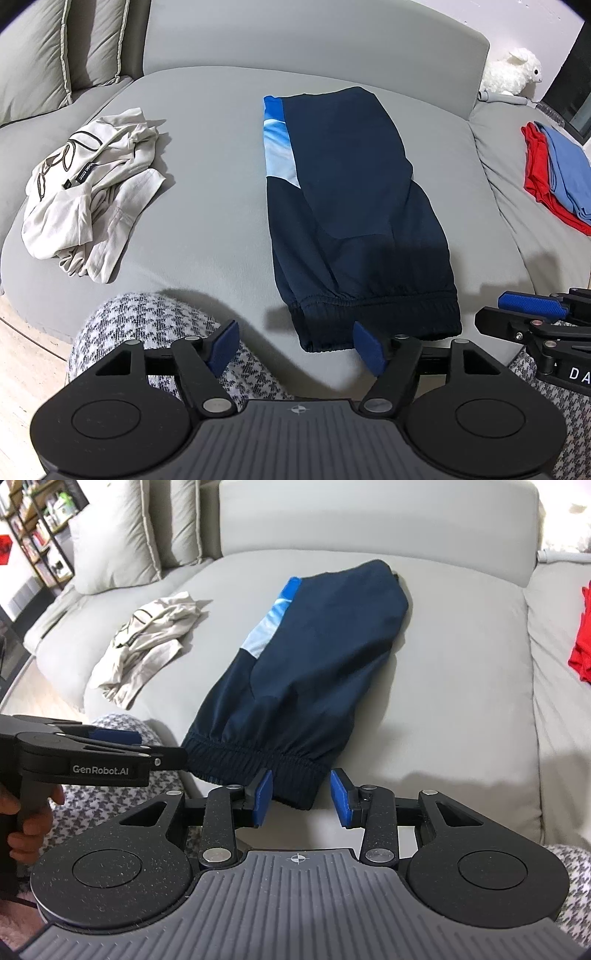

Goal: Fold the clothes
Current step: 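Grasp the cuff end again with both tools and tug the folded pants straight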

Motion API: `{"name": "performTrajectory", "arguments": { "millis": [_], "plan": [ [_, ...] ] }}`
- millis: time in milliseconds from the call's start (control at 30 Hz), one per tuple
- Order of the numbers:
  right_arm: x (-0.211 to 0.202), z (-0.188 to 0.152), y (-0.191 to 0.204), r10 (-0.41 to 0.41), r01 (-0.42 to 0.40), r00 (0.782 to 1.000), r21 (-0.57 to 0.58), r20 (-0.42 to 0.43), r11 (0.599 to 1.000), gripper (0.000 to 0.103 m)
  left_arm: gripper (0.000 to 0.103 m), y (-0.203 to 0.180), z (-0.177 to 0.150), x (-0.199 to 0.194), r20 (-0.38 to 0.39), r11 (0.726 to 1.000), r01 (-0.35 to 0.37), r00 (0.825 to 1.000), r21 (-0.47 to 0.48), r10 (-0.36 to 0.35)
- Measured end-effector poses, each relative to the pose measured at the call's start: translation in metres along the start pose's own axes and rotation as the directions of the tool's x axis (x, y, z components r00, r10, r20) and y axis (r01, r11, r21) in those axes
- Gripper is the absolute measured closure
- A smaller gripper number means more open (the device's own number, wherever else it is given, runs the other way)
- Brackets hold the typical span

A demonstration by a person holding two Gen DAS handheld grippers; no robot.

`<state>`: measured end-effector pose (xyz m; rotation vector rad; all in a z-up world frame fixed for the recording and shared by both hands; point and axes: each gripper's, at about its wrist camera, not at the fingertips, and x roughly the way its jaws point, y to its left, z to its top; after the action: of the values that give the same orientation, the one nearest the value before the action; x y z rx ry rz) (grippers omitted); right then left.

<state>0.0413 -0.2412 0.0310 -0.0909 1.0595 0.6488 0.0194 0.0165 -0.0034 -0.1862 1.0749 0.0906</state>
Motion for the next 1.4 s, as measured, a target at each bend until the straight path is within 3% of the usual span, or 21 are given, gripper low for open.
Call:
{"name": "performTrajectory", "arguments": {
  "millis": [300,600,1033,1233,1300,1400],
  "plan": [
    [-0.004,0.002,-0.007,-0.011,0.011,1.0,0.019,0.007,1.0,0.06,0.027,0.006,0.003,-0.001,-0.005,1.0,-0.001,1.0,-0.03,0.001],
    [0.007,-0.002,-0.005,0.023,-0.024,0.999,0.037,0.024,0.999,0.06,0.027,-0.01,0.01,0.015,0.001,1.0,-0.018,1.0,0.017,0.018],
    [0.028,0.004,-0.022,0.031,-0.035,0.999,0.158,0.03,0.987,0.051,0.022,-0.001,0.01,0.037,-0.042,0.999,-0.034,0.999,-0.027,0.033],
    [0.045,-0.003,-0.037,0.086,-0.084,0.996,0.264,0.003,0.961,0.051,0.021,-0.002,0.007,0.051,-0.071,0.999,-0.034,0.997,-0.017,0.033],
    [0.052,-0.006,-0.041,0.104,-0.095,0.994,0.292,-0.014,0.952,0.051,0.022,-0.002,0.008,0.053,-0.077,0.999,-0.031,0.997,-0.014,0.03],
    [0.06,-0.01,-0.044,0.134,-0.117,0.991,0.336,-0.028,0.934,0.051,0.032,-0.001,0.008,0.053,-0.09,1.0,-0.007,0.996,-0.025,0.004]
  ]
}}
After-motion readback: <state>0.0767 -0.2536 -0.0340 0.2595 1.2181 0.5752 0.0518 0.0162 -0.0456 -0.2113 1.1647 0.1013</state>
